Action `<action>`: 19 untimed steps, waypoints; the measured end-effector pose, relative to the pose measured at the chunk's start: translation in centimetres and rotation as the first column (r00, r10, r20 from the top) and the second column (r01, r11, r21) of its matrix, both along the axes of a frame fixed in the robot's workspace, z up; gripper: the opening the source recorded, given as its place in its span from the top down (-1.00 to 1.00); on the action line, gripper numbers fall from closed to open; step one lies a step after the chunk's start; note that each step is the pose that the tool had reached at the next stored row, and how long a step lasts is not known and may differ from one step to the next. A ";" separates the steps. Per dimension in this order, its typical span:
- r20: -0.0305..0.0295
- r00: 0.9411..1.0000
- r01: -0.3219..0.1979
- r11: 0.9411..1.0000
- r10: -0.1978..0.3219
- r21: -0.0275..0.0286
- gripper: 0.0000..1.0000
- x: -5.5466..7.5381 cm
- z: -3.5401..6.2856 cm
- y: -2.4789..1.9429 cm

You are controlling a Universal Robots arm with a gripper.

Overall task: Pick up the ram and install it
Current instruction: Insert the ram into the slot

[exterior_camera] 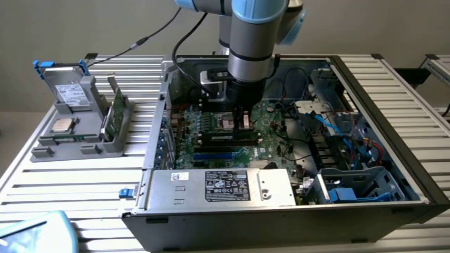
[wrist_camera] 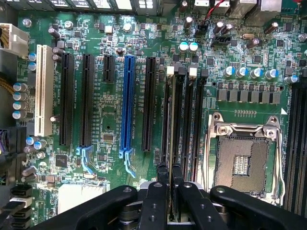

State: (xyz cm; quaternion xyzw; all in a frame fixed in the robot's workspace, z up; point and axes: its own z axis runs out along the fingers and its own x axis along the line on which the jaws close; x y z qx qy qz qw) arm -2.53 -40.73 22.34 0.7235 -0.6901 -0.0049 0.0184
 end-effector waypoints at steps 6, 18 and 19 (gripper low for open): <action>0.000 1.000 0.003 1.000 -0.003 0.000 0.72 0.0 0.01 0.00; 0.000 1.000 0.003 1.000 -0.003 -0.020 0.72 0.0 0.07 -0.02; 0.000 1.000 0.003 1.000 -0.003 -0.020 0.72 0.0 0.07 -0.02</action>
